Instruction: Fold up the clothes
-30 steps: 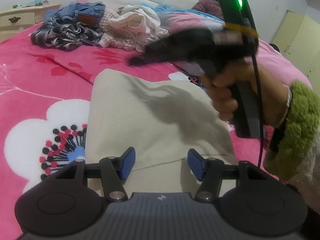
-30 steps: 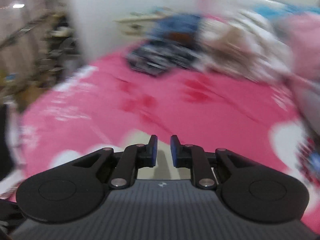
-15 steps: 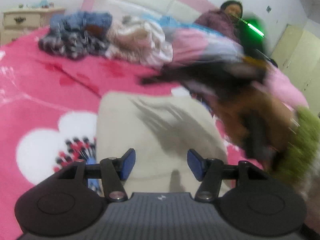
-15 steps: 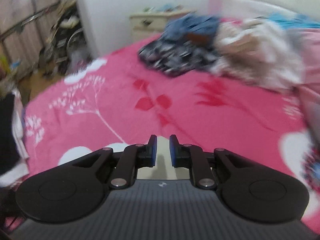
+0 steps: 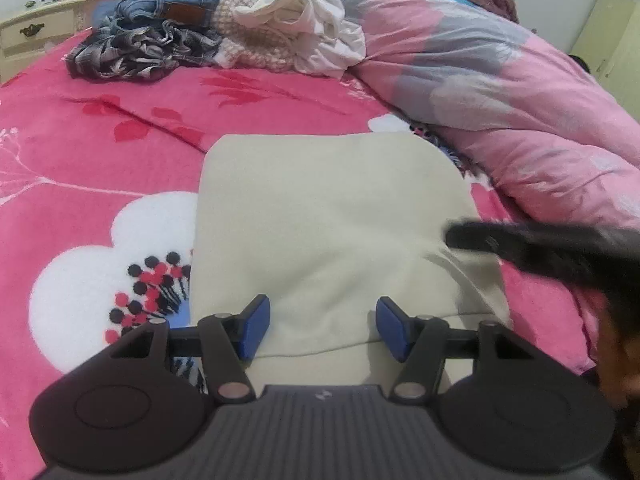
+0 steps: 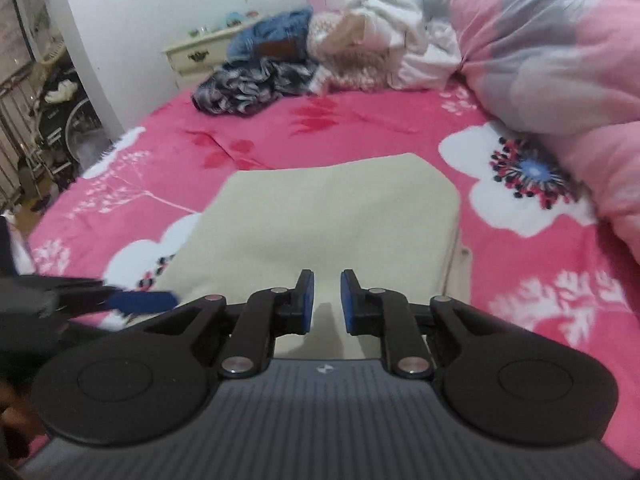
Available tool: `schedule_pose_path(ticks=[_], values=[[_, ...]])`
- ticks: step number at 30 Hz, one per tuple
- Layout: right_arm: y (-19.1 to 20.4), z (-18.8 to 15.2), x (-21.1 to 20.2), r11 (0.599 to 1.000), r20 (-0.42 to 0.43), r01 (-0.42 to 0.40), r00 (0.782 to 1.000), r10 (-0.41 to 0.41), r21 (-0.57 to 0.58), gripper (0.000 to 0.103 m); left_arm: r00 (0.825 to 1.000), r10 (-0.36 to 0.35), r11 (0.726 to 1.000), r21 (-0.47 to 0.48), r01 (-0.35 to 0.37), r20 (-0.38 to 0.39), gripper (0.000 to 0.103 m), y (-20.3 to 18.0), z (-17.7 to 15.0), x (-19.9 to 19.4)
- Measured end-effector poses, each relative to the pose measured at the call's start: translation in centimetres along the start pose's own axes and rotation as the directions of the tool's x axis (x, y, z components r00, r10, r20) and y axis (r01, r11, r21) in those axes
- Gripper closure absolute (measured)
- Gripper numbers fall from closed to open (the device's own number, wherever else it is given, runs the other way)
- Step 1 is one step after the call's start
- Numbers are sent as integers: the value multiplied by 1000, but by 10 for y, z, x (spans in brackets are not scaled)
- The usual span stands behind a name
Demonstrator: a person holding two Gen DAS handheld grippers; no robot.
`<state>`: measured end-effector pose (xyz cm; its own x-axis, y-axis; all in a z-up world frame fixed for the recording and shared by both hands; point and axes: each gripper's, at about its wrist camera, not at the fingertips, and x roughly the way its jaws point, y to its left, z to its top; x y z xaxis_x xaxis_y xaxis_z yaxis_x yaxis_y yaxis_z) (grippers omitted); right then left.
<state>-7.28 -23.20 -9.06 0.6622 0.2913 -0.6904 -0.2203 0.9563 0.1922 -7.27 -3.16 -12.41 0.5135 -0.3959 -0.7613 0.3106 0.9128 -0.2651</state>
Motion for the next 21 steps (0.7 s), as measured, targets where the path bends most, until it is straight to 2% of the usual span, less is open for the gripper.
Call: schedule_pose_path(ticks=[4, 9, 17, 21], values=[[2, -43, 28, 998, -82, 32, 996, -37, -50, 91, 998, 51, 998, 35, -50, -28, 41, -13, 0, 4], [5, -54, 17, 999, -76, 20, 997, -23, -38, 90, 992, 116, 991, 67, -113, -41, 39, -26, 3, 6], [10, -72, -2, 1000, -63, -2, 998, 1, -16, 91, 986, 168, 980, 114, -165, -15, 37, -38, -4, 9], [15, -61, -29, 999, -25, -48, 999, 49, 12, 88, 985, 173, 980, 105, -170, -18, 37, -38, -2, 9]])
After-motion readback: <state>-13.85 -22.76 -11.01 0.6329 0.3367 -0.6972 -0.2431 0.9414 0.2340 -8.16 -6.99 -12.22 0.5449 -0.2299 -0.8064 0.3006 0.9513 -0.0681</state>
